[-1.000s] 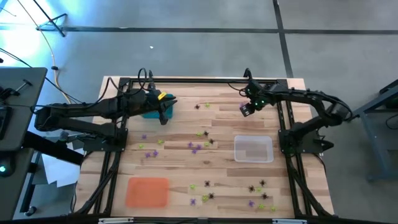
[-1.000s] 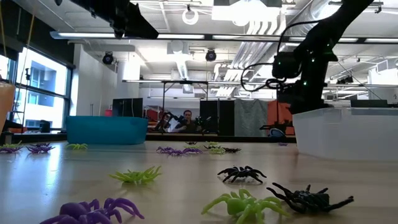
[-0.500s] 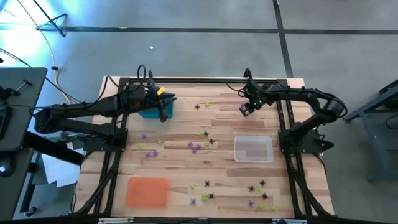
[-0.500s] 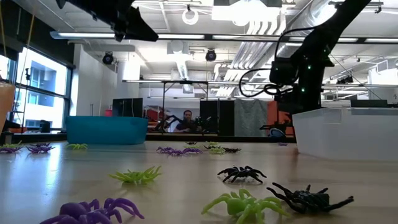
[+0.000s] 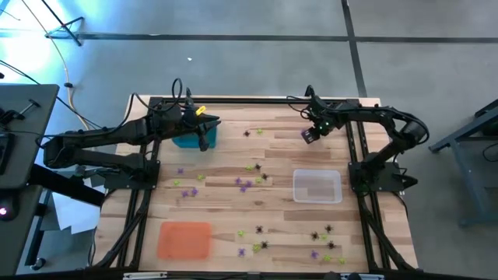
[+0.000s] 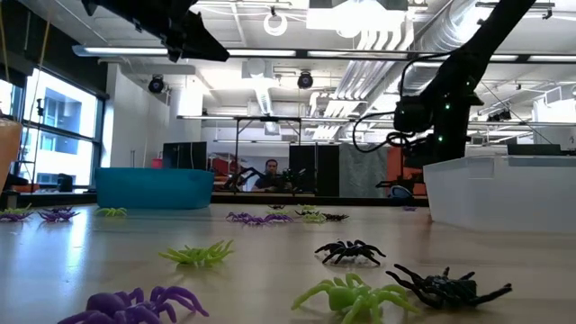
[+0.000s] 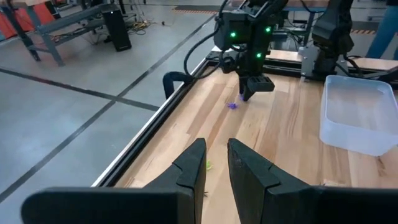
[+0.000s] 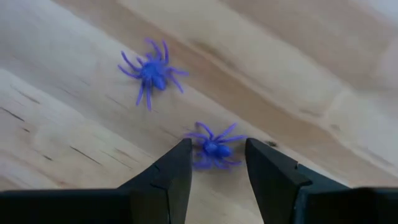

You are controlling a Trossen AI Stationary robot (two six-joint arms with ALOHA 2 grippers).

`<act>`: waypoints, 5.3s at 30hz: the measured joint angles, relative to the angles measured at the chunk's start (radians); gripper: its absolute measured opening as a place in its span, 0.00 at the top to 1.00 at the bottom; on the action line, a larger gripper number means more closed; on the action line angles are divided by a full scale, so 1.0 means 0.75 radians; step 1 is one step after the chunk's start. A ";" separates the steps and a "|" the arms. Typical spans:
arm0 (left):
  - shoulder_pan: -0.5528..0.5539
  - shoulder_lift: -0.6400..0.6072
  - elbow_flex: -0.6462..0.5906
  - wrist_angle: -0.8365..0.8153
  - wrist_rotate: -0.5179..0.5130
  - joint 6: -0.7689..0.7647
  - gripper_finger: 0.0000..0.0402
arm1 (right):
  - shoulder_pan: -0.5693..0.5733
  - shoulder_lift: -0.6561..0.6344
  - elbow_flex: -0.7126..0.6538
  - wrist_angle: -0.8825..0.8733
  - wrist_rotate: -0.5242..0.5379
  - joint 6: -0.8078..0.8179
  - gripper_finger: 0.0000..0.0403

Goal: Sort Halloween decoration
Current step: Put the violet spider toy into the transparent bin

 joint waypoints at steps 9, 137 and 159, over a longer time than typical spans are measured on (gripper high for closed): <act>-0.001 0.000 0.000 0.000 -0.003 0.017 0.87 | 0.000 0.070 0.007 -0.013 0.000 -0.008 0.67; 0.196 -0.001 0.000 -0.169 -0.015 0.172 0.87 | 0.150 0.448 0.521 -0.397 0.044 -0.240 0.73; 0.254 -0.001 0.000 -0.170 -0.004 0.172 0.87 | 0.150 0.436 0.514 -0.449 0.022 -0.140 0.99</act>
